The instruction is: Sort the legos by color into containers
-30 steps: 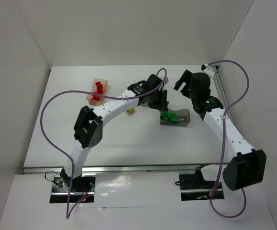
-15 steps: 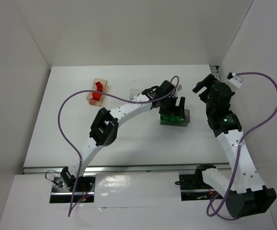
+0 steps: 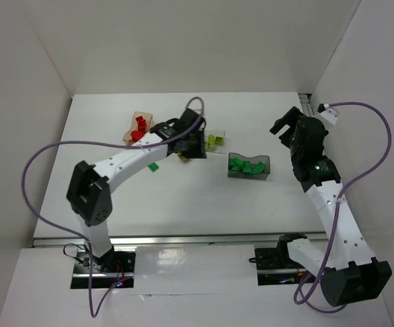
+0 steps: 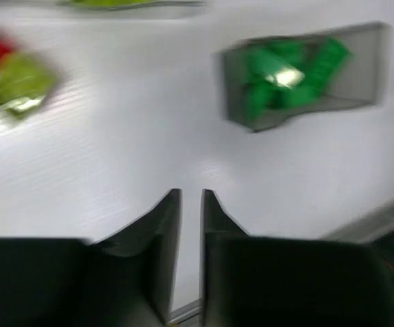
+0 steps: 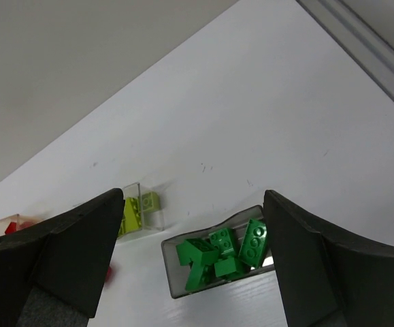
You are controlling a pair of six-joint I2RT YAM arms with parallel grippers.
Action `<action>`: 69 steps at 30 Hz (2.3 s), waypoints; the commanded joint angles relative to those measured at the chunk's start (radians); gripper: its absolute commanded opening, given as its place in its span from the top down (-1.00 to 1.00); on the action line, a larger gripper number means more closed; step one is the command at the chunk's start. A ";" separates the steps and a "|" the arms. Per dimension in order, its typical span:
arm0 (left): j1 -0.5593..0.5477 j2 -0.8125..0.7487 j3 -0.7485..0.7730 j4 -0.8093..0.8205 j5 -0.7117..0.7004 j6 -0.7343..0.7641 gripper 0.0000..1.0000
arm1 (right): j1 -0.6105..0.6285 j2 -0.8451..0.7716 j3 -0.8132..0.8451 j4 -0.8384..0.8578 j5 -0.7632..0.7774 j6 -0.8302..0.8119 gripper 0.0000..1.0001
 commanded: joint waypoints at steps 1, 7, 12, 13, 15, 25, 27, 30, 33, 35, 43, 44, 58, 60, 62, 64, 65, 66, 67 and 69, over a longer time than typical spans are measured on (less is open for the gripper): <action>0.110 -0.142 -0.214 -0.083 -0.214 -0.174 0.24 | -0.011 0.028 -0.019 0.039 -0.070 0.010 -0.80; 0.317 -0.199 -0.408 -0.074 -0.243 -0.289 -1.00 | -0.011 0.088 -0.019 0.064 -0.177 -0.001 -0.83; 0.394 -0.101 -0.354 -0.084 -0.257 -0.335 -0.94 | -0.011 0.108 -0.019 0.075 -0.208 -0.001 -0.83; 0.405 -0.057 -0.340 -0.098 -0.257 -0.345 -0.92 | -0.011 0.108 -0.019 0.075 -0.217 -0.001 -0.83; 0.425 -0.002 -0.308 -0.107 -0.257 -0.345 -0.83 | -0.011 0.108 -0.019 0.075 -0.217 -0.001 -0.83; 0.457 0.104 -0.259 -0.078 -0.236 -0.345 -0.31 | -0.002 0.128 -0.037 0.093 -0.237 0.008 -0.85; 0.466 0.129 -0.259 -0.078 -0.216 -0.345 0.04 | -0.002 0.128 -0.037 0.093 -0.237 0.008 -0.85; 0.466 0.129 -0.259 -0.078 -0.205 -0.320 0.47 | -0.002 0.128 -0.037 0.093 -0.237 0.008 -0.85; 0.422 0.079 -0.270 -0.066 -0.220 -0.280 0.61 | -0.002 0.128 -0.037 0.093 -0.237 0.008 -0.85; 0.361 0.027 -0.245 -0.075 -0.231 -0.254 0.61 | -0.002 0.119 -0.028 0.093 -0.228 0.008 -0.85; 0.059 0.011 -0.067 -0.025 -0.108 -0.052 0.59 | -0.002 0.022 -0.060 0.084 -0.128 0.072 -0.85; 0.020 0.029 -0.012 -0.006 -0.090 -0.052 0.59 | -0.002 -0.005 -0.069 0.084 -0.101 0.073 -0.85; -0.101 0.416 0.445 0.138 0.178 -0.038 0.50 | -0.002 -0.166 -0.056 0.053 0.059 0.083 -0.85; -0.101 0.476 0.496 0.138 0.227 -0.050 0.50 | -0.002 -0.154 -0.047 0.027 0.050 0.073 -0.85; -0.101 0.511 0.556 0.147 0.237 -0.059 0.42 | -0.002 -0.140 -0.037 0.027 0.050 0.073 -0.85; -0.101 0.552 0.600 0.156 0.249 -0.069 0.17 | -0.002 -0.140 -0.046 0.036 0.037 0.073 -0.85; -0.101 0.563 0.612 0.156 0.258 -0.069 -0.08 | -0.002 -0.140 -0.047 0.036 0.037 0.073 -0.85; -0.101 0.574 0.622 0.156 0.267 -0.069 -0.23 | -0.002 -0.140 -0.047 0.036 0.027 0.073 -0.85; -0.101 0.586 0.631 0.156 0.276 -0.069 -0.43 | -0.002 -0.140 -0.047 0.036 0.027 0.073 -0.85; -0.101 0.586 0.631 0.156 0.292 -0.059 -0.88 | -0.002 -0.140 -0.047 0.036 0.027 0.064 -0.85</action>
